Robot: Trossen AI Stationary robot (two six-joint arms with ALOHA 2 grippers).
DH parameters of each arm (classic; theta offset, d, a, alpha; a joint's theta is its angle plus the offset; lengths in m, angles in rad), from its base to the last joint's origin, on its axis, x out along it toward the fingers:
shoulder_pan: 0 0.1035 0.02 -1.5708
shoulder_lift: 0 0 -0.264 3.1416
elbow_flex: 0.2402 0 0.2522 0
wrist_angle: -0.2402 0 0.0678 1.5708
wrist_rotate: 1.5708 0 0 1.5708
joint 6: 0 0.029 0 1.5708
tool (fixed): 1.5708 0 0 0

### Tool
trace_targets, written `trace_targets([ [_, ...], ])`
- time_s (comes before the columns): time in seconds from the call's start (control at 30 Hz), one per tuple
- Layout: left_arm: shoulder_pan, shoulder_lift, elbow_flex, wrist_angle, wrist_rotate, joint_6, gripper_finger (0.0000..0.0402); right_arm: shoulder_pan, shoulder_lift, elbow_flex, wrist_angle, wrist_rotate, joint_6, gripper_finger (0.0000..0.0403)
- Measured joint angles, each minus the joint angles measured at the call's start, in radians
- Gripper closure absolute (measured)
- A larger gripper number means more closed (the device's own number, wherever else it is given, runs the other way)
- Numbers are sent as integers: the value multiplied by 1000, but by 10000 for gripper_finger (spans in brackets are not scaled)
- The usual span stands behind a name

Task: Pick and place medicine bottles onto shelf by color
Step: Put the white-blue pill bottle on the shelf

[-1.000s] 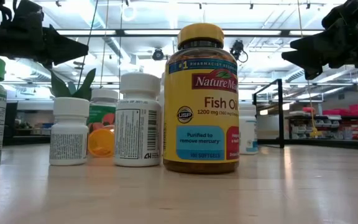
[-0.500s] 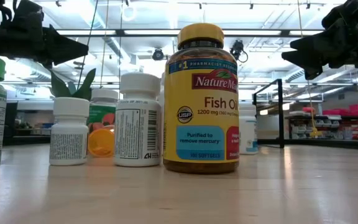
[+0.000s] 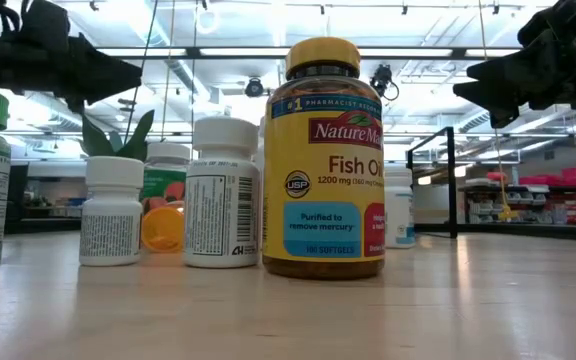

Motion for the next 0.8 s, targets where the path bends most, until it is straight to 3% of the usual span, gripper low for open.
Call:
trace_targets([
  [0.07, 0, 0, 0, 5, 28, -56, 252, 0, 0, 0, 0, 0, 0, 208],
  [0.23, -1, 5, 0, -6, 250, -5, 257, 0, 0, 0, 7, 0, 0, 208],
  [0.43, 0, 6, 0, 24, 242, -82, 252, 0, 0, 0, 81, -1, 91, 208],
  [0.6, 0, 6, 0, 49, 240, -277, 249, -1, 0, 0, 182, 26, 18, 208],
  [0.8, 0, 6, 0, 58, 250, -263, 259, -1, 10, 0, 337, 79, 28, 208],
])
